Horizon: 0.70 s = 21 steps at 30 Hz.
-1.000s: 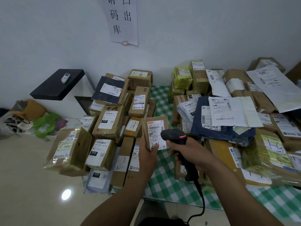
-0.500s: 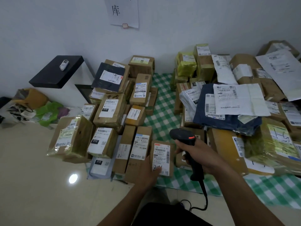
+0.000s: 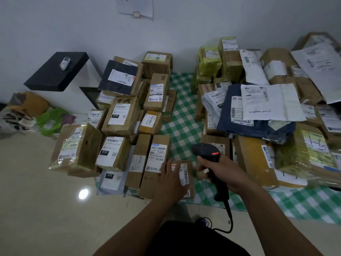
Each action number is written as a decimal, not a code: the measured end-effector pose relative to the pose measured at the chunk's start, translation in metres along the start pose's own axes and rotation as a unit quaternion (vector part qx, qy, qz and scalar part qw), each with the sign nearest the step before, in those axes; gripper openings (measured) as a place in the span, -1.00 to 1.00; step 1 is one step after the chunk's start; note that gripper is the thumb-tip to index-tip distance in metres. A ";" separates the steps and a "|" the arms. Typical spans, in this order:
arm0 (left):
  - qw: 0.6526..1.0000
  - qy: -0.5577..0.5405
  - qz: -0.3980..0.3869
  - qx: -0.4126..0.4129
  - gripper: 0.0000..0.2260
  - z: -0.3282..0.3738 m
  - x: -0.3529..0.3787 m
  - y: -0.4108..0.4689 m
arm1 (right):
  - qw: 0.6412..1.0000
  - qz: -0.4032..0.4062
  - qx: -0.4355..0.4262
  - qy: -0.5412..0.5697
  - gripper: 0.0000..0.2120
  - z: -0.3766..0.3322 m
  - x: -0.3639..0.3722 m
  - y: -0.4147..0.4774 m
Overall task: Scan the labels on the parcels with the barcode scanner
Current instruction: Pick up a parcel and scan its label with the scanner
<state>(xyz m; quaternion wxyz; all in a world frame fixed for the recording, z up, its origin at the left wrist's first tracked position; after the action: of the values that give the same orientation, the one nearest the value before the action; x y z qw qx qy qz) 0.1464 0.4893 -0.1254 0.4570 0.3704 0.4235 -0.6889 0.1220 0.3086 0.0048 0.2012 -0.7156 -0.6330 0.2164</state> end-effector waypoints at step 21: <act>0.922 -0.371 -0.071 -0.078 -0.48 0.065 -0.017 0.029 | 0.991 0.109 -0.024 0.075 -0.79 0.021 -0.045 -0.015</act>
<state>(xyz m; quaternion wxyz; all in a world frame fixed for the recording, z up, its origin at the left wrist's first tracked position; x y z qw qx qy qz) 0.1713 0.4283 -0.0935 0.5590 0.0200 0.3010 -0.7723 0.0930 0.2659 -0.0019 0.2054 -0.7994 -0.5391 0.1676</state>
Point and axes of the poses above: each hand's wrist, its own y-axis towards the middle knuckle, its own x-axis out of the palm, z = x × y, the point moved 2 cm from there along y, towards the middle knuckle, and after that the axes turned 6 degrees about z, right-handed, at the moved point
